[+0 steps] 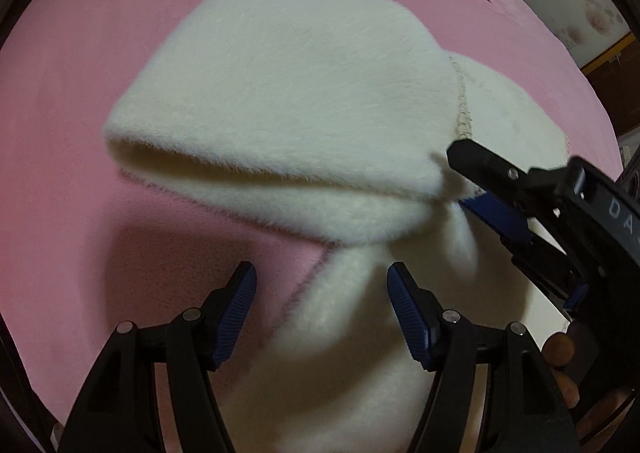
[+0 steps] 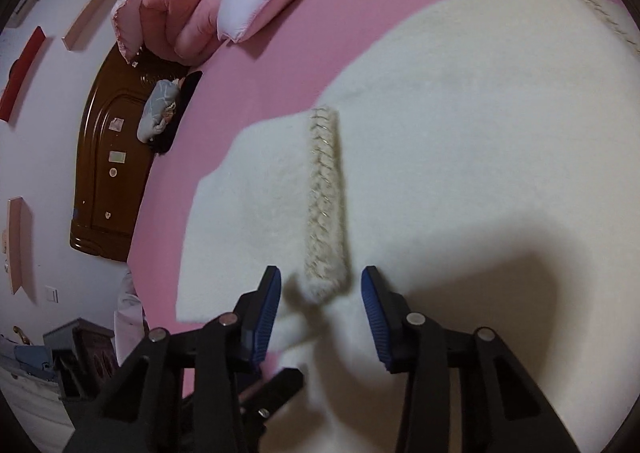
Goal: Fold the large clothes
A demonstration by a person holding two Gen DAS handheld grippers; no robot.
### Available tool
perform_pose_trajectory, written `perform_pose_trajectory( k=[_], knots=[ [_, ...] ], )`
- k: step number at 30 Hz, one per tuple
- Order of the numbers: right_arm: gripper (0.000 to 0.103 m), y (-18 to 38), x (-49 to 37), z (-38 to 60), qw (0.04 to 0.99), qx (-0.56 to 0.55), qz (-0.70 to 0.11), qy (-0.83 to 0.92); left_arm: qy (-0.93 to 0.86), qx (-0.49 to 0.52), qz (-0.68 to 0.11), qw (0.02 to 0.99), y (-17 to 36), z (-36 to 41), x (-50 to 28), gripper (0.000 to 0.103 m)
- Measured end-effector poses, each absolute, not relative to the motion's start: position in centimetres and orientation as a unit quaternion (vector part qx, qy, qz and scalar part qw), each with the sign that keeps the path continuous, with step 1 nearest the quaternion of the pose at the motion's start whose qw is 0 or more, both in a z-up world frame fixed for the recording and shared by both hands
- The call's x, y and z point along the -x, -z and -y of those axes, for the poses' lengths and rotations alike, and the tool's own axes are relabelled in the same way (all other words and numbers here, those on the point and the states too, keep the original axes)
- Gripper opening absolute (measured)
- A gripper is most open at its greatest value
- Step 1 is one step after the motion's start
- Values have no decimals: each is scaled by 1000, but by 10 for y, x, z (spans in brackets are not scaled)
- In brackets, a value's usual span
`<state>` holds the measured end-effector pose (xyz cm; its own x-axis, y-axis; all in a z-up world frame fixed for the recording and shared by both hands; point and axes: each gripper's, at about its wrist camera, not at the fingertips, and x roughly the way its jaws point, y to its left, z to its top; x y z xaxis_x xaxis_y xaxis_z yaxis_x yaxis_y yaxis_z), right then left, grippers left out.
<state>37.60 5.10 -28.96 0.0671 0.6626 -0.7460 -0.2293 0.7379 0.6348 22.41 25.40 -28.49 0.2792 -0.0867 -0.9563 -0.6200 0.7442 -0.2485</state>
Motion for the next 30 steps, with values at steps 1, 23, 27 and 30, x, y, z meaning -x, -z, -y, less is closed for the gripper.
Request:
perform_pose_trajectory(
  k=[1, 23, 27, 30],
  knots=[
    [32, 292, -378, -56, 707, -176, -607, -316, -180, 309, -573, 737, 288, -256, -224, 67],
    [13, 117, -317, 156, 890, -140, -402, -162, -204, 282, -568, 746, 303, -255, -207, 74],
    [13, 176, -307, 201, 868, -152, -467, -76, -215, 262, -567, 750, 309, -240, -218, 74],
    [16, 212, -302, 218, 850, -145, -505, -23, -216, 247, -568, 755, 306, -205, -224, 75]
  ],
)
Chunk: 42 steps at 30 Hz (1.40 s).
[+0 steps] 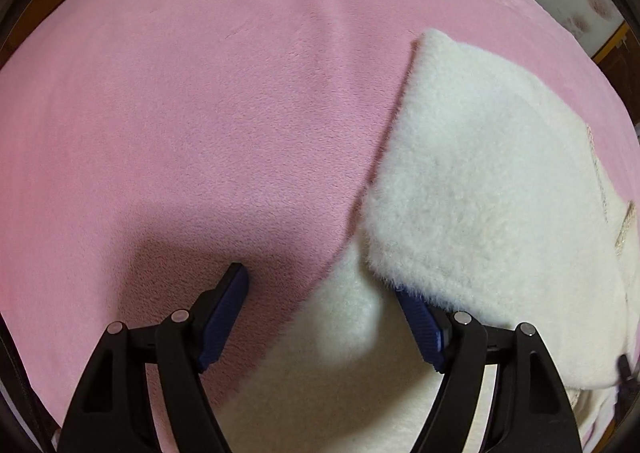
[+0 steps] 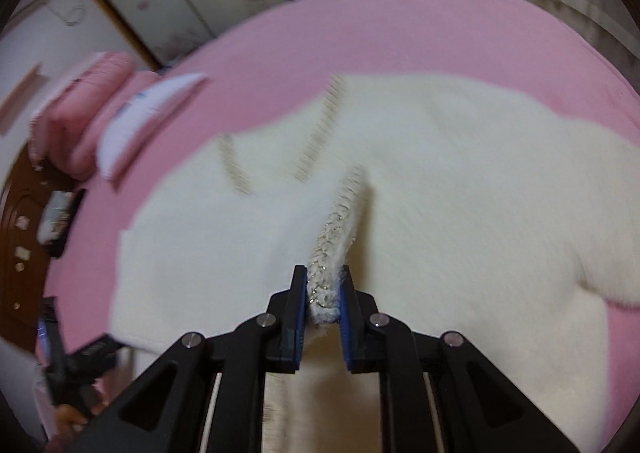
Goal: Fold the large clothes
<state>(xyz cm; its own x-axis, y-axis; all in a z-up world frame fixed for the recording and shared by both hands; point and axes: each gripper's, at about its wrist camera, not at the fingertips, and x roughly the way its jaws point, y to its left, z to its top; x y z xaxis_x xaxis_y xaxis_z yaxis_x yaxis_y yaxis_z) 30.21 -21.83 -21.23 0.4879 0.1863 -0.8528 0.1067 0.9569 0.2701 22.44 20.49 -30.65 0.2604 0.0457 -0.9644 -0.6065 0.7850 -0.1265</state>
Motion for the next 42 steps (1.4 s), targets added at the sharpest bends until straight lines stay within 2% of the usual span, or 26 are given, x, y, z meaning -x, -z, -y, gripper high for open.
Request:
perform_pose_trajectory(
  k=[4, 8, 10, 13, 14, 16, 17, 18, 21, 24, 26, 28, 30, 32, 33, 34, 36, 39, 42],
  knots=[
    [18, 215, -300, 220, 842, -154, -517, 18, -230, 207, -575, 757, 291, -190, -236, 75],
    [21, 169, -289, 202, 887, -68, -455, 40, -239, 112, -572, 777, 251, -159, -238, 74],
    [23, 146, -287, 188, 898, -70, -433, -7, -207, 97, -551, 803, 231, -142, -236, 74],
    [23, 149, -298, 164, 869, -135, -458, -130, -102, 101, -534, 833, 211, -102, -245, 74],
    [23, 158, -301, 159, 853, -155, -471, -161, -78, 105, -537, 833, 208, -97, -247, 70],
    [7, 188, -311, 139, 813, -199, -507, -207, -31, 112, -554, 824, 216, -75, -263, 37],
    [5, 206, -316, 128, 792, -212, -533, -209, -30, 113, -569, 814, 224, -68, -274, 14],
    [5, 221, -319, 119, 774, -218, -559, -203, -30, 116, -580, 805, 230, -69, -279, 12],
    [3, 256, -326, 115, 747, -247, -588, -188, -32, 117, -610, 783, 263, -70, -297, 9],
    [0, 267, -331, 140, 768, -193, -595, -140, -36, 123, -609, 783, 268, -87, -300, 8],
    [0, 266, -325, 176, 784, -195, -579, -108, -66, 102, -600, 791, 267, -101, -294, 8],
    [0, 254, -317, 209, 814, -129, -566, -24, -75, 97, -600, 790, 270, -114, -287, 8],
    [0, 250, -308, 233, 824, -114, -554, -28, -61, 118, -601, 789, 276, -121, -284, 6],
    [0, 248, -307, 230, 821, -94, -561, -45, -65, 130, -599, 788, 278, -122, -282, 6],
    [0, 245, -307, 218, 826, -46, -560, -43, -75, 131, -599, 786, 274, -117, -283, 6],
    [0, 239, -306, 202, 836, 3, -547, -41, -75, 133, -602, 784, 269, -110, -284, 6],
    [0, 223, -303, 178, 858, 22, -508, -76, -48, 136, -601, 786, 260, -99, -281, 8],
    [0, 220, -313, 147, 837, -97, -501, -195, 13, 145, -605, 783, 255, -62, -292, 13],
    [0, 254, -340, 121, 761, -272, -533, -249, 3, 163, -622, 766, 270, -41, -321, 13]
  ],
)
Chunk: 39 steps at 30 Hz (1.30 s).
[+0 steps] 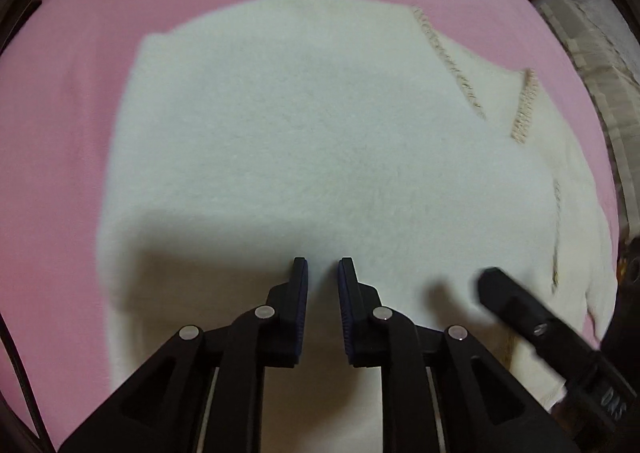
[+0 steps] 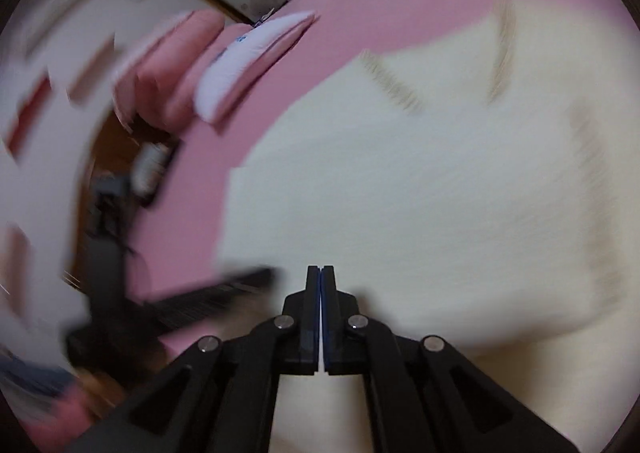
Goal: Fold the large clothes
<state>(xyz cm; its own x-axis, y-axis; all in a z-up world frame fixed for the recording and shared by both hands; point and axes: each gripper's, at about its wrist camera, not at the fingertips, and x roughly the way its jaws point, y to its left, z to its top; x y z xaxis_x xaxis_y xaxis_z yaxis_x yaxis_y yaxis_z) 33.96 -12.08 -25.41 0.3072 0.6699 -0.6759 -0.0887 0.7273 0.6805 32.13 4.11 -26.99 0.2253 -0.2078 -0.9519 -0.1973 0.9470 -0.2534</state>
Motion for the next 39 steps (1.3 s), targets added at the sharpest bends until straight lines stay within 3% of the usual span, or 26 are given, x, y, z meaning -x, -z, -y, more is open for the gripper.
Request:
perform_pose_trajectory(
  k=[4, 7, 14, 18, 23, 30, 35, 39],
  knots=[
    [0, 288, -381, 109, 763, -309, -536, -190, -17, 210, -584, 784, 273, -53, -351, 13],
    [0, 298, -406, 127, 770, -327, -520, -170, -33, 187, -555, 810, 271, -69, -377, 13],
    [0, 277, -406, 202, 838, -170, -515, -65, -128, 115, -540, 824, 287, -133, -396, 12],
    [0, 277, -389, 240, 830, -188, -522, -64, -90, 186, -555, 806, 304, -154, -392, 12],
    [0, 285, -393, 224, 826, -194, -529, -19, -80, 165, -560, 808, 305, -183, -384, 12],
    [0, 273, -389, 210, 809, -245, -530, 67, -69, 118, -554, 821, 297, -159, -392, 12],
    [3, 258, -359, 159, 804, -167, -560, 104, -62, 176, -563, 805, 295, -164, -344, 12],
    [3, 257, -316, 132, 813, -129, -556, 114, -49, 158, -556, 815, 286, -165, -301, 14]
  ],
)
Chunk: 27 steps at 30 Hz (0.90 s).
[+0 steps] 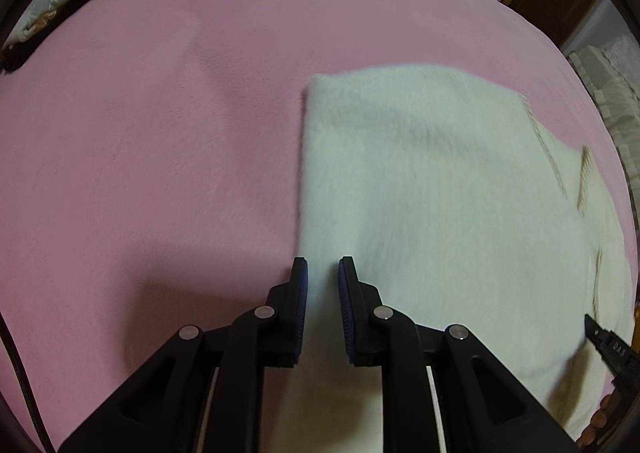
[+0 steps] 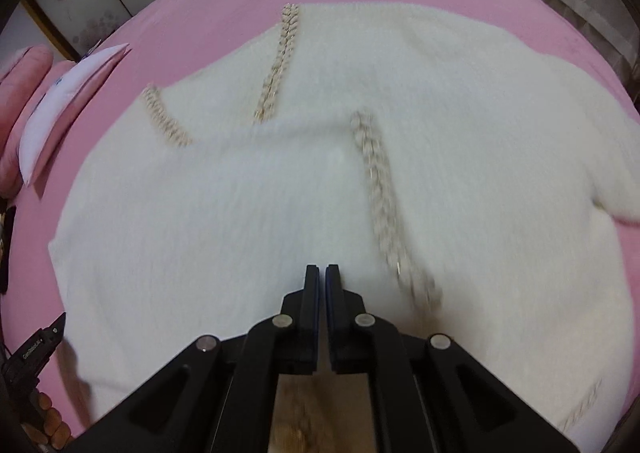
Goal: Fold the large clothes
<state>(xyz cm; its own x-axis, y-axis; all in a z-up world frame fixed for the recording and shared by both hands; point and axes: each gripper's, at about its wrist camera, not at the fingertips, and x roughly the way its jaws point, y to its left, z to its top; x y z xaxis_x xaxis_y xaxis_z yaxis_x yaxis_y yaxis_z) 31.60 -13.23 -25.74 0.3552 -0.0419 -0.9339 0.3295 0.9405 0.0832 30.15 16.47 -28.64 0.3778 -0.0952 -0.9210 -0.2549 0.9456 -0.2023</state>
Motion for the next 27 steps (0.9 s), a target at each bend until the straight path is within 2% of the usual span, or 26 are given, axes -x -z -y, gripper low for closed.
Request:
perform_pose_trajectory(
  k=[4, 6, 9, 12, 14, 16, 17, 18, 20, 23, 25, 27],
  knots=[
    [3, 242, -293, 119, 823, -96, -548, 114, -57, 142, -516, 843, 265, -151, -264, 16],
    [3, 236, -287, 115, 824, -106, -546, 102, -62, 141, -510, 846, 255, -156, -250, 25],
    [6, 235, -272, 106, 822, -161, -542, 63, -77, 131, -531, 834, 249, -157, -243, 35],
    [10, 238, -251, 98, 810, -215, -545, 30, -85, 118, -567, 811, 238, -148, -223, 38],
    [17, 241, -237, 96, 794, -250, -554, 8, -76, 115, -590, 796, 236, -134, -216, 40],
    [36, 243, -225, 98, 775, -280, -566, -30, -70, 113, -605, 785, 227, -118, -210, 50],
    [40, 243, -219, 100, 769, -287, -569, -44, -70, 110, -608, 784, 217, -112, -194, 56],
    [45, 239, -212, 103, 765, -292, -571, -59, -73, 102, -609, 783, 211, -99, -190, 58],
    [48, 235, -202, 108, 763, -290, -573, -82, -78, 87, -613, 781, 202, -76, -185, 60],
    [53, 222, -178, 132, 760, -266, -584, -100, -76, 65, -625, 774, 189, -29, -180, 70],
    [62, 213, -167, 155, 758, -258, -591, -95, -83, 40, -621, 779, 179, 4, -178, 71],
    [66, 205, -159, 178, 758, -253, -593, -99, -92, 13, -606, 790, 168, 38, -177, 75]
  ],
)
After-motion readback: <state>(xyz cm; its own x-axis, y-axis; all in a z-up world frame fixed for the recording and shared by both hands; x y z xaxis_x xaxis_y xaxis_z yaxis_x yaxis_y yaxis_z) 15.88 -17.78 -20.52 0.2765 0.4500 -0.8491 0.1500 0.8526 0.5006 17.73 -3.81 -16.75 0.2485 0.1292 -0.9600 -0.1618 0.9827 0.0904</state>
